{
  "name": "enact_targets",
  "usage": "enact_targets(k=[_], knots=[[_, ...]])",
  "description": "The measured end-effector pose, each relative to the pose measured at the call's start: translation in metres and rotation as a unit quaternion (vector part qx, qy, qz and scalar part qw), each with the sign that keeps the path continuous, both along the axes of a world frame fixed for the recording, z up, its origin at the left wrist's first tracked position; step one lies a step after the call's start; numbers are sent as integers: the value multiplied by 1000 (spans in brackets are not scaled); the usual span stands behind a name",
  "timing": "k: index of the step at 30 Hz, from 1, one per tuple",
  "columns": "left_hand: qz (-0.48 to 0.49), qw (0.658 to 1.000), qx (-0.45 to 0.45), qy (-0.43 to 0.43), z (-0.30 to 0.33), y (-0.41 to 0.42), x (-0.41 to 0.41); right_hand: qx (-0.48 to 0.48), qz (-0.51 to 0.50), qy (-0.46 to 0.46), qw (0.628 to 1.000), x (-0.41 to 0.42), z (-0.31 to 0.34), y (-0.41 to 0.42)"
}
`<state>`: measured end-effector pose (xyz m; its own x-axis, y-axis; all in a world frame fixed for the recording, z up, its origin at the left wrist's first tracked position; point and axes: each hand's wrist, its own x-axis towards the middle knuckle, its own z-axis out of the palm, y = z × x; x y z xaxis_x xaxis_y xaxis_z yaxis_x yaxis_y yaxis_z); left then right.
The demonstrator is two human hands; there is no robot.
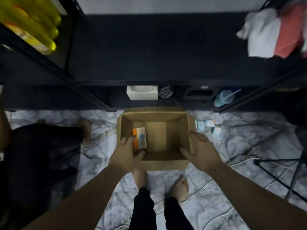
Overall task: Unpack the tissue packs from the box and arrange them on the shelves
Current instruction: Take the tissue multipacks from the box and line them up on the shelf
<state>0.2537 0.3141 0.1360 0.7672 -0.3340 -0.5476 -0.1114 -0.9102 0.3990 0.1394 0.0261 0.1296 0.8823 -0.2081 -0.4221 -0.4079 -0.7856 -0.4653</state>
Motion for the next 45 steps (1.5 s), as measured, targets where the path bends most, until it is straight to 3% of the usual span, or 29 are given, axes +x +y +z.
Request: enact_targets(k=[11, 14, 17, 22, 26, 28, 31, 37, 42, 45], knots=[[16, 999, 33, 0, -255, -14, 44, -148, 107, -86, 979, 125, -204, -39], [14, 998, 55, 5, -313, -21, 47, -159, 146, -68, 974, 137, -245, -51], [31, 996, 75, 29, -362, -29, 49, -181, 165, -93, 965, 135, -268, -55], [182, 974, 64, 120, -433, -39, 55, -206, 152, -139, 957, 134, -274, -53], [206, 970, 24, 123, -480, -42, 50, -205, 151, -141, 957, 134, -277, -54], [172, 980, 11, 104, -500, -41, 49, -207, 144, -139, 958, 134, -278, -54], [53, 996, 49, 45, -523, -39, 55, -206, 143, -139, 958, 134, -279, -53], [34, 994, 95, -30, -521, -47, 65, -209, 144, -146, 956, 134, -284, -53], [74, 997, -15, -8, -472, -47, 64, -219, 137, -135, 956, 136, -280, -51], [68, 997, -27, -29, -419, -45, 63, -225, 140, -103, 959, 137, -274, -49]])
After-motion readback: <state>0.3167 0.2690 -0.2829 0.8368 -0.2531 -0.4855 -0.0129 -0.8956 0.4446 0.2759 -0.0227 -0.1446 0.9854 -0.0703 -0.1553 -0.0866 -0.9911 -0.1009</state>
